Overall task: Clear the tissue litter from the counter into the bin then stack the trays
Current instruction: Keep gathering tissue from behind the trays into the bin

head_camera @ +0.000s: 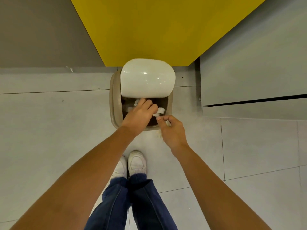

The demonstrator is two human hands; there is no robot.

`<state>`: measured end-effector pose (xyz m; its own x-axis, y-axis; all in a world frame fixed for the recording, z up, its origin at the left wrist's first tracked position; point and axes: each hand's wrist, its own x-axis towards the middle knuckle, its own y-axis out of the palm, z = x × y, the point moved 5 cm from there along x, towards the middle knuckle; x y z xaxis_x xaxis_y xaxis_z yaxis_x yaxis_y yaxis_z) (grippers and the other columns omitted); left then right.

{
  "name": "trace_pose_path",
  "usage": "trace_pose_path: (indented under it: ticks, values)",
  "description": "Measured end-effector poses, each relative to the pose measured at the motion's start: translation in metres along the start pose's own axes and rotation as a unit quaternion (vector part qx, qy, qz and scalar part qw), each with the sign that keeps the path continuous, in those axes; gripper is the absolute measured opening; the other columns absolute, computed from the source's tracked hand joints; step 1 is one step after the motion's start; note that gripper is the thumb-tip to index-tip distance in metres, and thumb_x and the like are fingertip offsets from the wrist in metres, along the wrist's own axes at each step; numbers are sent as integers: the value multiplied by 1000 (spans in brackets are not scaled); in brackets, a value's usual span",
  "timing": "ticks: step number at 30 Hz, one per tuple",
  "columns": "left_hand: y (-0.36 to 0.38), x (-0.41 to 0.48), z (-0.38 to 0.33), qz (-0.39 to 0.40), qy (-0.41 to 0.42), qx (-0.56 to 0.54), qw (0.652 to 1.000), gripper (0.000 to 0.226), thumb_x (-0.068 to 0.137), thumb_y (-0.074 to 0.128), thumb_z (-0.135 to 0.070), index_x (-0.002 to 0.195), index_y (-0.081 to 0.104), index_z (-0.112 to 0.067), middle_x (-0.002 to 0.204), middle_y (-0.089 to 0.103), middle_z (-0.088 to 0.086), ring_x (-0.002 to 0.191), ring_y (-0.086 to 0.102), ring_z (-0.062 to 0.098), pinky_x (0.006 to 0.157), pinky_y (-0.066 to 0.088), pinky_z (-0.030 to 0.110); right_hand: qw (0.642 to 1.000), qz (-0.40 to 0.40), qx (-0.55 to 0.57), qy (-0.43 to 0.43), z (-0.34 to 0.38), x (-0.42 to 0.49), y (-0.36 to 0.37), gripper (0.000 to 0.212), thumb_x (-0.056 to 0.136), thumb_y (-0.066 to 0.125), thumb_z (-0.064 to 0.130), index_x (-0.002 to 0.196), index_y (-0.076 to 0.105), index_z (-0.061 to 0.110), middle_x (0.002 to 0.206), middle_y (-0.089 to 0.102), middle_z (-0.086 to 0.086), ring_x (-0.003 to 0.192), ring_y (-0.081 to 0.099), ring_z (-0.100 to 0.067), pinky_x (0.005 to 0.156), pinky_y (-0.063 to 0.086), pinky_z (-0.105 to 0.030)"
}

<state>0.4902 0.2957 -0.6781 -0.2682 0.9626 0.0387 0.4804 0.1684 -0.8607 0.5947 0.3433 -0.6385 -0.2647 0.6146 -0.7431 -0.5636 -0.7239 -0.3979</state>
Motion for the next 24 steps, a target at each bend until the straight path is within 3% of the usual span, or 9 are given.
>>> trace_pose_path:
  ticks: [3, 5, 8, 11, 13, 15, 18, 21, 24]
  values:
    - [5, -4, 7, 59, -34, 19, 997, 38, 50, 78, 14, 82, 65, -2, 80, 62, 15, 78, 63, 33, 52, 52, 31, 1000, 7, 10, 15, -2, 3, 5, 19, 94, 52, 32, 101, 61, 16, 96, 55, 5, 79, 50, -6, 70, 41, -19]
    - [9, -4, 13, 85, -74, 15, 994, 34, 63, 71, 13, 94, 66, 0, 94, 63, 19, 93, 62, 37, 65, 54, 39, 1000, 7, 18, 20, -2, 4, 8, 20, 95, 52, 32, 103, 61, 16, 95, 55, 5, 84, 51, -9, 66, 41, -18]
    - [18, -6, 21, 122, -127, 13, 984, 33, 82, 61, 1, 115, 61, -2, 117, 59, 17, 113, 53, 34, 89, 50, 42, 999, 4, 31, 41, 0, 7, 14, 23, 96, 50, 31, 109, 60, 15, 95, 53, 4, 86, 51, -13, 72, 48, -26]
    - [20, -9, 23, 118, -165, -34, 979, 41, 84, 62, -7, 125, 56, -7, 125, 57, 13, 118, 51, 29, 100, 44, 36, 994, 11, 82, 76, 2, 10, 25, 23, 97, 46, 24, 115, 56, 16, 94, 55, 3, 87, 54, -14, 85, 51, -34]
    - [16, -16, 22, 100, -212, -104, 966, 51, 80, 69, -8, 129, 54, -8, 126, 57, 12, 117, 53, 26, 101, 43, 31, 987, 15, 130, 94, 3, 11, 33, 26, 97, 43, 18, 121, 53, 14, 89, 54, 6, 85, 55, -12, 81, 51, -31]
    - [8, -24, 20, 62, -265, -175, 946, 50, 80, 70, -5, 127, 55, -8, 123, 60, 11, 114, 57, 24, 98, 41, 22, 980, 11, 165, 111, 3, 11, 40, 33, 96, 41, 11, 128, 47, 13, 97, 56, 2, 91, 56, -15, 82, 51, -29]
    - [-2, -42, 19, 51, -379, -285, 879, 43, 85, 58, 5, 126, 55, -5, 118, 63, 8, 107, 59, 20, 81, 39, 7, 968, -5, 207, 141, -1, 13, 52, 46, 94, 39, 3, 139, 36, 11, 127, 51, -11, 114, 53, -26, 98, 47, -37]
    - [-9, -59, 15, 41, -484, -391, 782, 36, 88, 43, 7, 118, 57, -7, 105, 62, 3, 95, 56, 15, 67, 43, 12, 947, -15, 272, 169, -3, 14, 63, 46, 93, 39, -2, 137, 39, 7, 129, 52, -15, 117, 53, -30, 98, 47, -36]
    - [-12, -70, 8, 32, -525, -449, 722, 43, 85, 46, 5, 121, 57, -15, 113, 64, -2, 105, 58, 16, 83, 49, 22, 944, -9, 284, 170, 3, 10, 69, 35, 91, 40, 2, 122, 54, 5, 114, 61, -14, 101, 59, -29, 82, 49, -32]
